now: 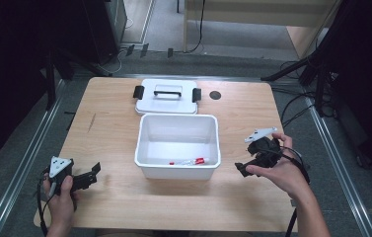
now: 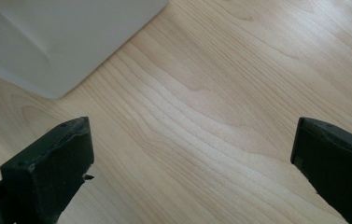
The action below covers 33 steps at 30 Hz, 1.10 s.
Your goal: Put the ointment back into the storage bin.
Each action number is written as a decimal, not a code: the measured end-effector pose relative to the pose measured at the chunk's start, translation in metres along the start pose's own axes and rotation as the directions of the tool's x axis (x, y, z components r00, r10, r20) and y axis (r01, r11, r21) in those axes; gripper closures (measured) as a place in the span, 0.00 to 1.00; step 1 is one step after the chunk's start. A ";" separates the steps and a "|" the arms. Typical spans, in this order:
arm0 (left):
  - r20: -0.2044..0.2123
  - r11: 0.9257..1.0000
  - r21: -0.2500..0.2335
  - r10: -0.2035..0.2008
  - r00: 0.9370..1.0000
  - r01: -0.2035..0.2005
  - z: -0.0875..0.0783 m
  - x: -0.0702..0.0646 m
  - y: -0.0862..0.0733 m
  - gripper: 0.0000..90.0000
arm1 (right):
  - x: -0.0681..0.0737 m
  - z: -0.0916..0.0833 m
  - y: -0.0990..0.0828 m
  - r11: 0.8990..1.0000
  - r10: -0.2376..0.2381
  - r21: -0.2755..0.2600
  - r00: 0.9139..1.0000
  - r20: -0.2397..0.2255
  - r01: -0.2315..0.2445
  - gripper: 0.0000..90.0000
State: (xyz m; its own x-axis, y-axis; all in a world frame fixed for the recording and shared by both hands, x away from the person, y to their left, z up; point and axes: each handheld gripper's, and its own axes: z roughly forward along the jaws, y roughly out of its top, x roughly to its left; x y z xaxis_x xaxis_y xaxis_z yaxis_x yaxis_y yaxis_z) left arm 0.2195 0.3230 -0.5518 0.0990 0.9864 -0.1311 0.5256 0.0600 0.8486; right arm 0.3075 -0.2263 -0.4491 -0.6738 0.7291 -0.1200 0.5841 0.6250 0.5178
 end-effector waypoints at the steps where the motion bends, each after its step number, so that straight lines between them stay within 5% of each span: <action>1: 0.000 1.000 0.000 0.000 1.000 0.000 0.000 0.000 0.000 0.00 | 0.000 0.002 -0.004 1.000 -0.001 -0.015 1.000 0.002 0.001 0.00; 10: -0.002 1.000 0.002 0.001 1.000 -0.001 0.000 -0.001 0.000 0.00 | 0.002 0.020 -0.047 0.994 0.084 -0.080 0.993 0.077 -0.078 0.00; 18: -0.007 1.000 0.000 0.004 1.000 -0.004 0.000 -0.001 0.000 0.00 | 0.000 0.029 -0.078 0.982 0.130 -0.146 0.988 0.082 -0.117 0.00; 25: -0.009 1.000 -0.002 0.010 1.000 -0.010 0.000 -0.002 0.000 0.00 | -0.007 0.034 -0.106 0.960 0.211 -0.206 0.974 0.082 -0.190 0.00; 33: -0.007 1.000 -0.004 0.010 1.000 -0.010 0.000 -0.002 0.000 0.00 | -0.018 0.032 -0.138 0.920 0.309 -0.282 0.947 0.089 -0.273 0.00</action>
State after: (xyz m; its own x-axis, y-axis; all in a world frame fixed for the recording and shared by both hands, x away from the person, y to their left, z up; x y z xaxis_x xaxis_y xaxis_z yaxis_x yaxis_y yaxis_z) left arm 0.2193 0.3211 -0.5517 0.0977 0.9881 -0.1191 0.5215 0.0511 0.8517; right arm 0.2534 -0.3170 -0.5459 -0.4177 0.9082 -0.0288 0.5936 0.2967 0.7480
